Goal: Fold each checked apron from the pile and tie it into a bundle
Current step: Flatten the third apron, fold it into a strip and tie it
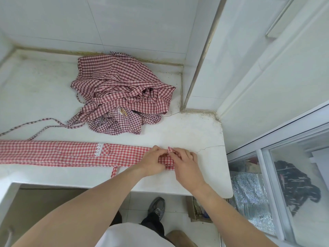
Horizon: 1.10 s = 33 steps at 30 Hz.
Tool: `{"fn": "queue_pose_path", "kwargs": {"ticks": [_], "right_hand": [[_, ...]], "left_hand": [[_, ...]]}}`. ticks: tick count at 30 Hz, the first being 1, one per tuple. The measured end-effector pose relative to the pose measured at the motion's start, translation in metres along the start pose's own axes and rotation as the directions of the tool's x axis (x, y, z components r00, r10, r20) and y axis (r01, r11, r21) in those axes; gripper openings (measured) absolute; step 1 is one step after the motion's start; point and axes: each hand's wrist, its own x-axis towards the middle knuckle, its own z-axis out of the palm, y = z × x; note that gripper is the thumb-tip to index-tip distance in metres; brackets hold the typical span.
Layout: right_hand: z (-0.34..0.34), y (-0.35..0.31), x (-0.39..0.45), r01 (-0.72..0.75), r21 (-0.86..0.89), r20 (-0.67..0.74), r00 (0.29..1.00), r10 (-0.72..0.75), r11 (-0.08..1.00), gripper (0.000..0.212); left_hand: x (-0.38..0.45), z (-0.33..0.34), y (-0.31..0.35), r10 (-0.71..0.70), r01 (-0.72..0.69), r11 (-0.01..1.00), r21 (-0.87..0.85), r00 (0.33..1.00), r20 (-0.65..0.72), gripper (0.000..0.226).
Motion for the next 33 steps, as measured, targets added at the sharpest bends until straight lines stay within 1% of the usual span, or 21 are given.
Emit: {"fn": "queue_pose_path", "kwargs": {"ticks": [3, 6, 7, 8, 9, 10, 11, 12, 13, 14, 16, 17, 18, 21, 23, 24, 25, 27, 29, 31, 33], "right_hand": [[0.011, -0.008, -0.016, -0.010, -0.128, 0.066, 0.998, 0.018, 0.992, 0.068], [0.014, -0.010, -0.018, -0.011, -0.132, 0.144, 0.989, 0.030, 0.991, 0.071], [0.014, -0.008, -0.018, -0.001, -0.089, 0.148, 0.989, 0.014, 0.996, 0.069], [0.013, -0.005, -0.018, -0.002, 0.014, 0.139, 0.990, 0.000, 1.000, 0.063], [0.008, -0.002, -0.017, -0.037, 0.177, 0.125, 0.992, 0.015, 0.983, 0.052], [0.002, -0.001, -0.015, -0.103, 0.345, 0.099, 0.992, 0.073, 0.933, 0.040], [-0.004, 0.001, -0.015, -0.182, 0.469, 0.061, 0.983, 0.173, 0.864, 0.029], [-0.009, 0.001, -0.013, -0.263, 0.538, 0.022, 0.954, 0.299, 0.801, 0.022], [-0.015, 0.000, -0.012, -0.347, 0.548, -0.007, 0.908, 0.419, 0.762, 0.020], [-0.018, 0.000, -0.010, -0.439, 0.533, -0.009, 0.852, 0.524, 0.724, 0.025], [-0.023, -0.004, -0.003, -0.631, 0.462, 0.130, 0.743, 0.657, 0.623, 0.049], [-0.024, -0.005, 0.001, -0.696, 0.433, 0.211, 0.696, 0.686, 0.572, 0.057], [-0.025, -0.007, 0.005, -0.737, 0.413, 0.268, 0.660, 0.702, 0.535, 0.057], [-0.031, -0.007, 0.017, -0.803, 0.381, 0.359, 0.585, 0.727, 0.458, 0.039], [-0.035, -0.007, 0.022, -0.828, 0.404, 0.444, 0.549, 0.708, 0.389, 0.037], [-0.036, -0.008, 0.024, -0.834, 0.440, 0.492, 0.533, 0.688, 0.332, 0.036], [-0.037, -0.010, 0.025, -0.830, 0.481, 0.523, 0.531, 0.667, 0.284, 0.032], [-0.039, -0.014, 0.025, -0.797, 0.544, 0.513, 0.563, 0.649, 0.262, 0.020], [-0.043, -0.020, 0.027, -0.768, 0.603, 0.524, 0.584, 0.620, 0.214, 0.017], [-0.044, -0.026, 0.028, -0.765, 0.633, 0.584, 0.571, 0.578, 0.116, 0.015], [-0.048, -0.030, 0.030, -0.760, 0.645, 0.592, 0.562, 0.577, 0.078, 0.015]], "left_hand": [[-0.002, 0.001, 0.003, -0.017, 0.015, 0.998, -0.058, 0.999, -0.042, 0.057], [-0.004, 0.003, 0.002, 0.042, -0.045, 0.998, -0.036, 0.996, -0.082, 0.047], [-0.005, 0.004, 0.002, 0.061, -0.064, 0.998, -0.020, 0.993, -0.102, 0.043], [-0.005, 0.005, 0.001, 0.069, -0.072, 0.997, -0.013, 0.989, -0.127, 0.039], [-0.006, 0.006, 0.001, 0.076, -0.079, 0.997, -0.013, 0.985, -0.152, 0.035], [-0.006, 0.008, 0.000, 0.078, -0.081, 0.997, -0.008, 0.982, -0.174, 0.032], [-0.006, 0.009, -0.001, 0.080, -0.080, 0.997, 0.005, 0.978, -0.192, 0.029], [-0.006, 0.010, -0.001, 0.079, -0.076, 0.997, 0.024, 0.975, -0.209, 0.027], [-0.006, 0.012, -0.001, 0.077, -0.070, 0.997, 0.037, 0.971, -0.228, 0.024], [-0.006, 0.014, 0.000, 0.073, -0.064, 0.997, 0.045, 0.964, -0.254, 0.023], [-0.005, 0.017, 0.004, 0.062, -0.044, 0.997, 0.064, 0.947, -0.317, 0.025], [-0.005, 0.019, 0.007, 0.058, -0.032, 0.996, 0.079, 0.936, -0.347, 0.025], [-0.004, 0.021, 0.009, 0.054, -0.023, 0.996, 0.087, 0.925, -0.376, 0.023], [-0.003, 0.024, 0.014, 0.044, -0.011, 0.997, 0.077, 0.892, -0.450, 0.010], [-0.003, 0.027, 0.016, 0.038, 0.002, 0.997, 0.083, 0.873, -0.486, 0.007], [-0.003, 0.028, 0.017, 0.029, 0.015, 0.996, 0.084, 0.868, -0.495, 0.008], [-0.004, 0.028, 0.016, 0.019, 0.025, 0.996, 0.081, 0.864, -0.504, 0.008], [-0.006, 0.028, 0.014, 0.011, 0.019, 0.998, 0.055, 0.863, -0.504, 0.006], [-0.010, 0.025, 0.012, 0.009, 0.005, 1.000, 0.025, 0.869, -0.495, 0.002], [-0.013, 0.023, 0.011, -0.004, 0.008, 1.000, 0.006, 0.874, -0.487, 0.005], [-0.015, 0.020, 0.012, -0.029, 0.014, 0.999, -0.034, 0.871, -0.490, 0.008]]}}
